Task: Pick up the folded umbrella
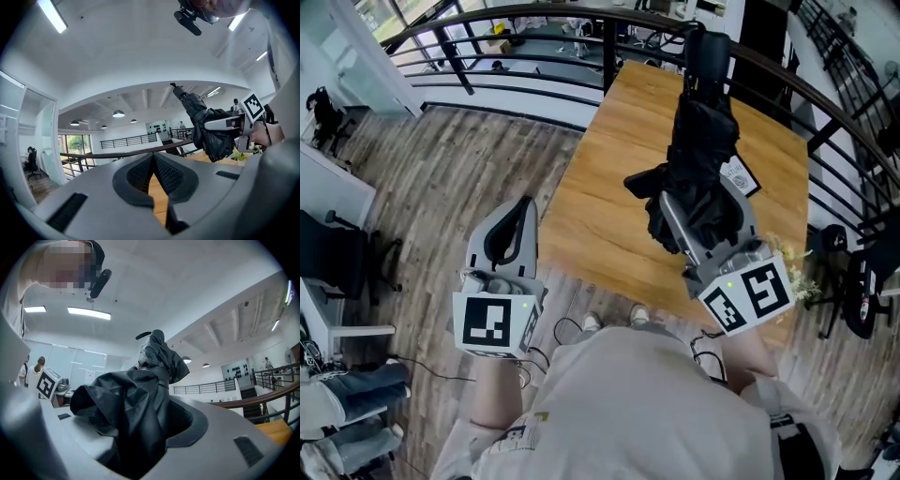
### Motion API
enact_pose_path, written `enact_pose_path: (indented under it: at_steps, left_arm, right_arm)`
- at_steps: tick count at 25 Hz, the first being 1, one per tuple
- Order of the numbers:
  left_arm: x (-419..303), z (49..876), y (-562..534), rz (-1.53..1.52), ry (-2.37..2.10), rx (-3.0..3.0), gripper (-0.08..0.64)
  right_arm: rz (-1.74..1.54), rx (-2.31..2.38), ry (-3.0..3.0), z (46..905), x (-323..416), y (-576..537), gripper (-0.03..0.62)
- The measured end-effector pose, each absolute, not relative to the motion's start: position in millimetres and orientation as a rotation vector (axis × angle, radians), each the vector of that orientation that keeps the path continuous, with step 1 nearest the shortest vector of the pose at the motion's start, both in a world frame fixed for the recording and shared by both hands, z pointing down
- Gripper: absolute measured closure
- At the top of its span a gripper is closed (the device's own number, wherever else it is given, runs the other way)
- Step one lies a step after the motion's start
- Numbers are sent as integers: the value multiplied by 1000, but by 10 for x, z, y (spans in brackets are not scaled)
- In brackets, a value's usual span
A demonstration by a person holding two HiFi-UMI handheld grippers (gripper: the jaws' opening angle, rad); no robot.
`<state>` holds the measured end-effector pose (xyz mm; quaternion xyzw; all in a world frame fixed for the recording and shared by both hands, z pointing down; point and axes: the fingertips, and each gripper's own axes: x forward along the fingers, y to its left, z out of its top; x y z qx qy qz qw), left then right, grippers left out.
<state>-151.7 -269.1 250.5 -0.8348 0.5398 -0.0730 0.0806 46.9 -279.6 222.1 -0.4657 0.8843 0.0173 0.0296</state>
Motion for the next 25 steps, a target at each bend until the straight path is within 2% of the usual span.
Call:
enact_pose_path:
  at_steps: [9, 25]
  left_arm:
    - [-1433, 2611, -2441, -212, 1601, -2532, 543]
    - [-1485, 2611, -2403, -174, 1674, -2579, 543]
  right_arm:
    - [141, -1460, 2743, 2210, 591, -2544, 327]
    - [107, -1461, 2770, 2272, 608, -2568, 325]
